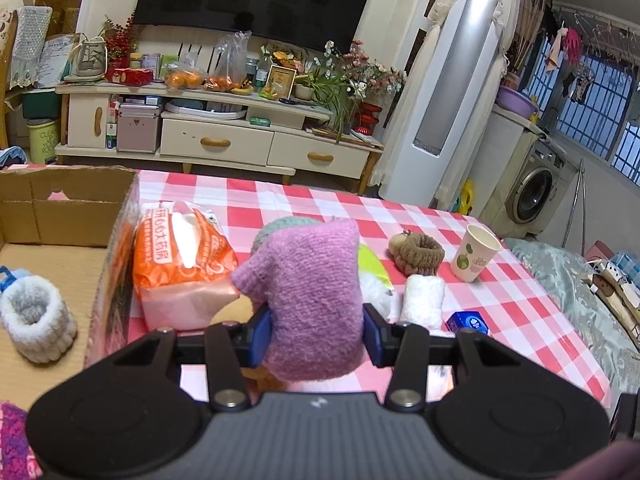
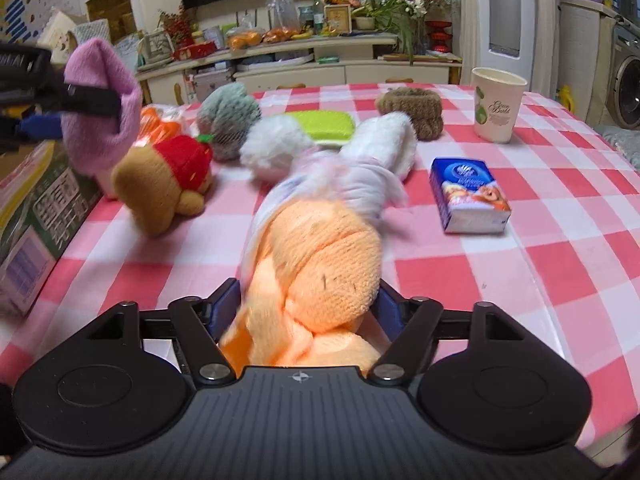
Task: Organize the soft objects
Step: 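Lift and carry both held items toward the cardboard box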
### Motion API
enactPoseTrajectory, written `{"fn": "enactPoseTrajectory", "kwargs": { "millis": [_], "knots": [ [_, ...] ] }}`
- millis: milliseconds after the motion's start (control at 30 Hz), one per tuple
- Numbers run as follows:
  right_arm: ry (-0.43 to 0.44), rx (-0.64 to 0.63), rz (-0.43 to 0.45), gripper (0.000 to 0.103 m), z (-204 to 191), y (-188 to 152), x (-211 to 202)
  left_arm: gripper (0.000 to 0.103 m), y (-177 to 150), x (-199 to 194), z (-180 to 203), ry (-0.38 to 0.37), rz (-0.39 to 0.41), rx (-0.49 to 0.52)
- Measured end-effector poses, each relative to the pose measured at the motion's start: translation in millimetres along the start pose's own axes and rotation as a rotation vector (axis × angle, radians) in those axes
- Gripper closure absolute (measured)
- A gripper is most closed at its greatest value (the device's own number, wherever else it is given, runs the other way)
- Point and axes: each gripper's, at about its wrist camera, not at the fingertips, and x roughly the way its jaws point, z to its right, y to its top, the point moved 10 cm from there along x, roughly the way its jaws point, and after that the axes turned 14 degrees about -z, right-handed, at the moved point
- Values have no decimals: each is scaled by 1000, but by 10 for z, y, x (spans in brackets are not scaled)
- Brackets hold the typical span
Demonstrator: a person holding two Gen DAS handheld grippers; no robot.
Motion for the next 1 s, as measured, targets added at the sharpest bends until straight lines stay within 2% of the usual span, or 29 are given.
{"fn": "enactPoseTrajectory", "kwargs": {
  "millis": [67,167,233,333,367,433,533,767,1000],
  "knots": [
    [5,-13,-7,8,-52,-43,1,57,-3,-23,-20,0,4,-4],
    [-37,-37,12,8,-52,-16,1,57,-8,-52,-51,1,8,-9],
    [-59,-21,20,4,-2,18,7,57,-14,-71,-75,3,10,-9],
    [-67,17,31,4,85,69,27,57,-24,-93,-103,6,13,-8],
    [-70,23,40,5,103,87,31,57,-27,-98,-110,6,13,-9],
    [-73,24,56,16,90,95,12,57,-32,-110,-118,8,13,-8],
    [-87,21,66,22,65,91,-9,57,-37,-139,-121,5,15,-3],
    [-60,53,99,26,-14,166,-185,57,-15,-245,-187,0,36,-14],
    [-15,25,159,26,-279,378,-462,57,41,-430,-302,10,74,-19]
  ]
}}
